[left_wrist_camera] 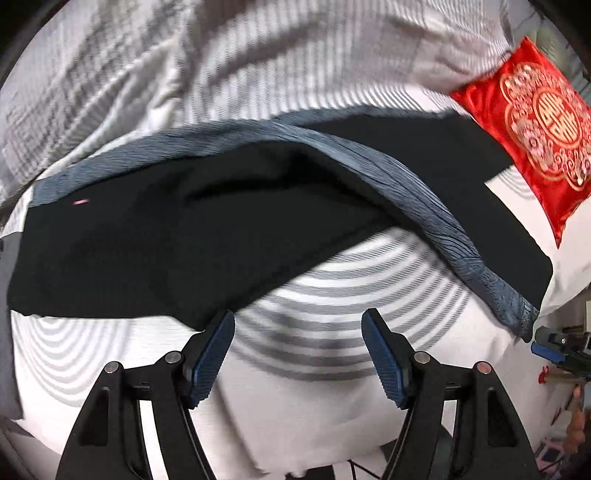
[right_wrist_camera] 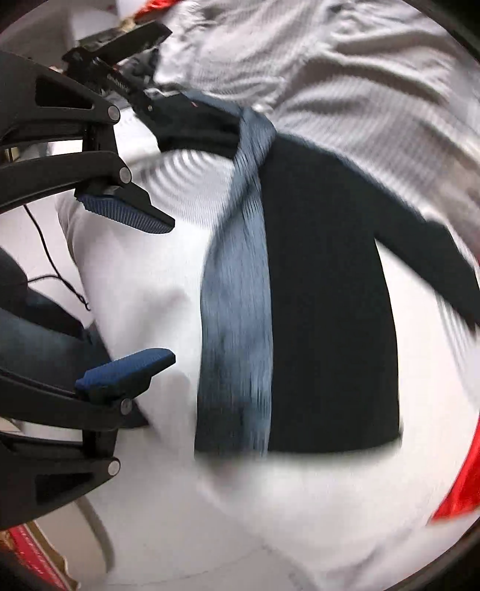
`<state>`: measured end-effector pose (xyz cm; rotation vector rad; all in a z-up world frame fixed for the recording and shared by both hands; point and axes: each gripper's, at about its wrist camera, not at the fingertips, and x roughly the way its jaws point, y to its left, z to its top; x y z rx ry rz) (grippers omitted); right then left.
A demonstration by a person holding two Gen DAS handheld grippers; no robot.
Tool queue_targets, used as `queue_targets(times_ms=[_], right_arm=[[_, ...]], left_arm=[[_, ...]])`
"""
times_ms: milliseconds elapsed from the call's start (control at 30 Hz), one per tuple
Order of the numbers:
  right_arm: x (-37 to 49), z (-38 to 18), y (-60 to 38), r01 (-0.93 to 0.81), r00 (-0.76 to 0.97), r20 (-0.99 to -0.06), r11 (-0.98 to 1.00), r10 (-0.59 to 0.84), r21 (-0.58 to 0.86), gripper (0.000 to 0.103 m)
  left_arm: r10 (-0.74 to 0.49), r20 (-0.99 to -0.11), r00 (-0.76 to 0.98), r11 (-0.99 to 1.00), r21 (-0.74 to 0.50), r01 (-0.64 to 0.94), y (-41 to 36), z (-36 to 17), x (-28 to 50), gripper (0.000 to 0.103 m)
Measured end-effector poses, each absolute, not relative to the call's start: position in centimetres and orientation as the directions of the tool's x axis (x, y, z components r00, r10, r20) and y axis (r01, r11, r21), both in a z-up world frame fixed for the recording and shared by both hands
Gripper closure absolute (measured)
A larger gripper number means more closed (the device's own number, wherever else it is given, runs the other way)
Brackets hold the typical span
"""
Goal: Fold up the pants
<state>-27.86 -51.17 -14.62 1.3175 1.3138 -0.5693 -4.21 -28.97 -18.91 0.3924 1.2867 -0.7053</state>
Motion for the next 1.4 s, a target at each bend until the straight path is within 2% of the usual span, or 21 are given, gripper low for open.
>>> queue_targets(times_ms=[400, 467, 767, 800, 833, 867, 933, 1100, 1400], right_arm=[[-31.2, -20.0, -55.7, 0.871, 0.324, -0.833, 0.203, 0.448, 0.448, 0.035], [-31.1, -20.5, -55.7, 0.871, 0.312, -0.829, 0.208, 0.465, 0.444, 0.040], [-31.0, -20.5, -55.7, 0.828, 0.391, -0.772, 0.174, 0.501, 0.533, 0.044], [-30.6, -20.8, -55.5, 0.827, 0.388, -0.769, 0.175, 0.509, 0.533, 0.049], [-30.6, -21.0, -55.4, 0.830, 0.379, -0.764, 0.173, 0.522, 0.530, 0.072], [-30.5, -21.4, -55.3, 0.831, 0.381, -0.751, 0.158, 0.539, 0.534, 0.086], [-30.6, -21.3, -55.5, 0.812, 0.431, -0.708, 0.103, 0.559, 0.575, 0.091], [-28.3, -18.3, -57.5, 0.729, 0.505, -0.647, 0.119, 0.572, 0.674, 0.092], [-20.6, -14.1, -67.2, 0.620, 0.615, -0.604, 0.162, 0.507, 0.768, 0.095]], left_arm=[[-0.207, -0.973, 0.104, 0.727, -0.081, 0.682, -37.7, -21.3, -7.3, 0.031], [-0.183, -0.979, 0.094, 0.729, -0.071, 0.681, -38.0, -21.6, -7.6, 0.031], [-0.164, -0.984, 0.072, 0.734, -0.073, 0.675, -38.2, -22.1, -8.5, 0.031], [-0.163, -0.984, 0.070, 0.734, -0.074, 0.675, -38.4, -22.2, -8.6, 0.031], [-0.163, -0.984, 0.069, 0.734, -0.075, 0.675, -38.6, -22.4, -8.7, 0.031], [-0.164, -0.984, 0.066, 0.734, -0.077, 0.675, -38.8, -22.5, -8.8, 0.031], [-0.166, -0.984, 0.057, 0.734, -0.085, 0.674, -39.3, -22.7, -9.1, 0.031], [-0.189, -0.982, 0.031, 0.729, -0.119, 0.675, -40.6, -22.6, -9.1, 0.031], [-0.251, -0.966, 0.062, 0.733, -0.148, 0.664, -45.5, -19.2, -5.9, 0.031]])
